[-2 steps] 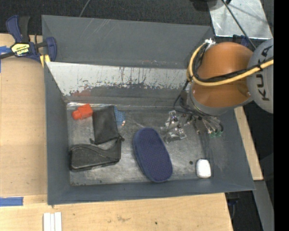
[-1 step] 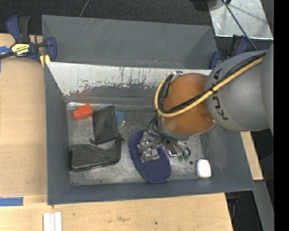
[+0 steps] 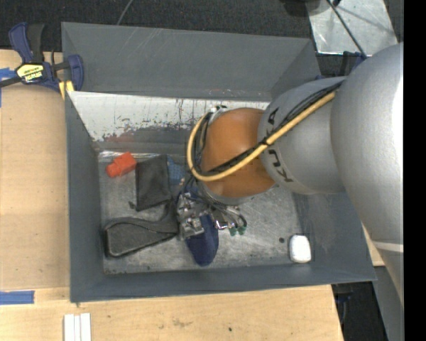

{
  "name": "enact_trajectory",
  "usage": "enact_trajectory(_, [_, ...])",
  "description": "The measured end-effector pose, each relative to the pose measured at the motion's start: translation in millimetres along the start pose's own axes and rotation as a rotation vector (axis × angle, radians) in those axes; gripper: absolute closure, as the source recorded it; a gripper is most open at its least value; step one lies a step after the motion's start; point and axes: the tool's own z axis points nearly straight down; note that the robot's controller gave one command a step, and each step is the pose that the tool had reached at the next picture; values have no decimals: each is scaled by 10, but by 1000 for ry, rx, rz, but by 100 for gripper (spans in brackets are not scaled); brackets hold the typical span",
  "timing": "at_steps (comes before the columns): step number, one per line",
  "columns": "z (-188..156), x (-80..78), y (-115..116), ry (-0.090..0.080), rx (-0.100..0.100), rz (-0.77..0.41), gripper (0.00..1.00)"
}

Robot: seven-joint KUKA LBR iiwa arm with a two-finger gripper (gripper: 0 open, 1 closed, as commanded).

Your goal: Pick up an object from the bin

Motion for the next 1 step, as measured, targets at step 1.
enact_trajectory(1, [-1502, -288, -320, -5, -3, -57, 100])
